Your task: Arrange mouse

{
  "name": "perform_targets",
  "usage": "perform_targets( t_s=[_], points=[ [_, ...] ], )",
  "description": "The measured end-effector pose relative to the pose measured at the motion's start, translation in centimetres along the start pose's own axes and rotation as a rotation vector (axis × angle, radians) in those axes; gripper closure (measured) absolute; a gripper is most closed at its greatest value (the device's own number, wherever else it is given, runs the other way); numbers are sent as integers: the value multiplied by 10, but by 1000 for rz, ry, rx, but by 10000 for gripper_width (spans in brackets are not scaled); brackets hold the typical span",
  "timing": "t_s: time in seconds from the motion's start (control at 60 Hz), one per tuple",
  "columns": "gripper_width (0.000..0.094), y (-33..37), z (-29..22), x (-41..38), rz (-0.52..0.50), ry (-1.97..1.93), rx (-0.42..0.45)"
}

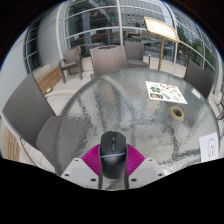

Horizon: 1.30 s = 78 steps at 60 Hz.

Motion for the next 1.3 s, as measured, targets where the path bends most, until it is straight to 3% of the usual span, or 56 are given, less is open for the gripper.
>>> perform_targets(
  t_s=[0.067,0.267,0.383,0.483,0.65,0.683,0.917,0.967,1.15,1.25,1.3],
  points=[
    [640,32,-30,19,-1,33,51],
    [640,169,-153,153,97,24,345],
    [641,225,-160,258,181,65,400],
    [641,225,-121,335,221,76,352],
    [643,166,-28,422,221,12,149],
    [644,157,5,430,224,6,112],
    [640,106,85,441,167,-21,-52],
    [624,105,84,442,167,-17,-24],
    [462,104,87,443,157,-33,-21],
    [206,115,85,445,174,-15,-54],
    [151,125,72,440,175,-8,-29]
  ],
)
Point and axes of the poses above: the point between the fingertips, and its own axes, seen from behind it with the camera up: x to the right, z down, y backward, against the way the camera looks, the point moved 3 cm from there along y, backward, against the way the camera looks, and after that the axes turned 2 degrees about x, right-handed, at the moved point
